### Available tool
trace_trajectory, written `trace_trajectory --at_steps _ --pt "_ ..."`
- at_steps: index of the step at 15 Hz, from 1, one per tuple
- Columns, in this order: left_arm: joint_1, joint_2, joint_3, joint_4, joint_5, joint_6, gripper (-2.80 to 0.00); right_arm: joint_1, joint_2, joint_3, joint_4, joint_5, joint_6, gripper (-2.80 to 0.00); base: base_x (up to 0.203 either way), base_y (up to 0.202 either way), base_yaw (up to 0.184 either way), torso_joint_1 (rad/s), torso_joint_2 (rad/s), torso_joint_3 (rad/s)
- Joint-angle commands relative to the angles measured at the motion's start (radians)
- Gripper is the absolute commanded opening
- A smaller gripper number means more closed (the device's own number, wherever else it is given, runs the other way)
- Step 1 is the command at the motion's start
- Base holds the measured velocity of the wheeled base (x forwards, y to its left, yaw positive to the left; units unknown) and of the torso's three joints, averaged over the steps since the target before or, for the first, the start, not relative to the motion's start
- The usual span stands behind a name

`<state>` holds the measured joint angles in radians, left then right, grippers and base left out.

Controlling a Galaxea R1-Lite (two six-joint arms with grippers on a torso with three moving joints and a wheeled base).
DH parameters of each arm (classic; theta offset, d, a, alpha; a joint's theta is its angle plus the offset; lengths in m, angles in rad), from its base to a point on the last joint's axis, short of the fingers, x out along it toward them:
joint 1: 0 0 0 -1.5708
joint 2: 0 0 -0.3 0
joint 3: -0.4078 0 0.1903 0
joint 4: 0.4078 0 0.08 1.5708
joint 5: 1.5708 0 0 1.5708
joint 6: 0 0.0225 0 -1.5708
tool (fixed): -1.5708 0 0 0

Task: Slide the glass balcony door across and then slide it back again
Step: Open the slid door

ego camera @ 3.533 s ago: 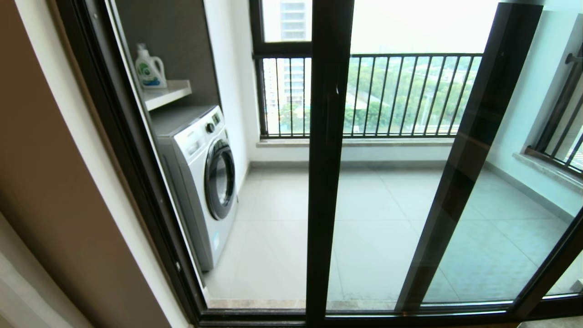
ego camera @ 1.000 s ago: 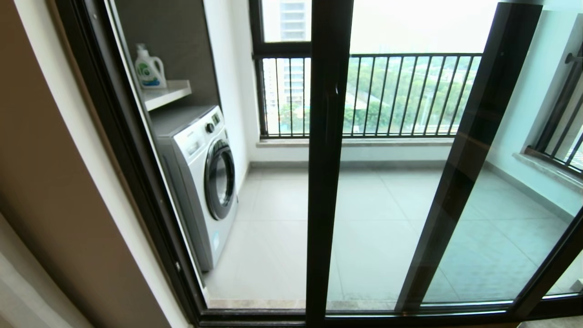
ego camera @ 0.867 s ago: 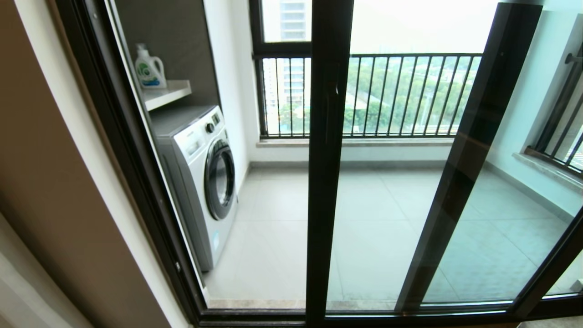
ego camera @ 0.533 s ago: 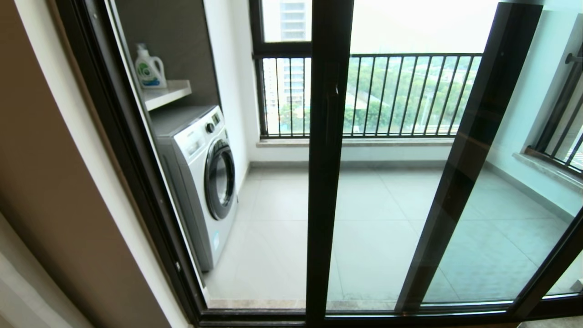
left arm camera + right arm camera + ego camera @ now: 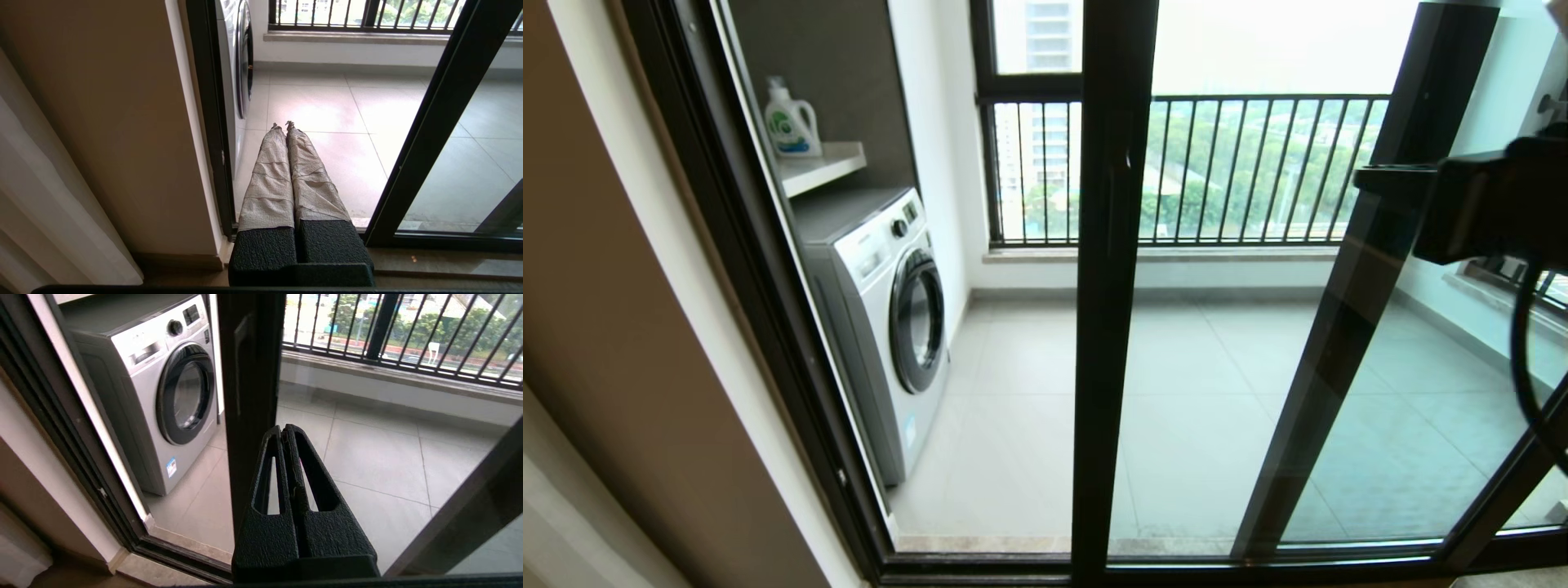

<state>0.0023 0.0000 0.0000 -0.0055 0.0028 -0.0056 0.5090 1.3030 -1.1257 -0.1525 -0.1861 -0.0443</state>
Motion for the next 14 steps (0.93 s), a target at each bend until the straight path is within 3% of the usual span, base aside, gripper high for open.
trace_trajectory --at_steps 1,7,12,14 --pt "0.001 0.003 0.0 -0.001 0.0 -0.001 -2.8 0.128 0.238 -0.127 -0.035 -0.037 0.005 -2.8 0.0 0.0 0.0 0.0 0.0 0.0" --pt "0.001 0.003 0.0 -0.001 0.0 -0.001 -2.8 0.182 0.603 -0.42 -0.149 -0.068 0.012 -2.8 0.0 0.0 0.0 0.0 0.0 0.0" --pt "0.001 0.003 0.0 -0.001 0.0 -0.001 -2.8 0.174 0.912 -0.819 -0.181 -0.191 0.002 -2.8 0.0 0.0 0.0 0.0 0.0 0.0" --pt "-0.001 0.003 0.0 -0.001 0.0 -0.001 -2.8 0.151 0.962 -0.838 -0.189 -0.217 -0.025 -2.8 0.0 0.0 0.0 0.0 0.0 0.0"
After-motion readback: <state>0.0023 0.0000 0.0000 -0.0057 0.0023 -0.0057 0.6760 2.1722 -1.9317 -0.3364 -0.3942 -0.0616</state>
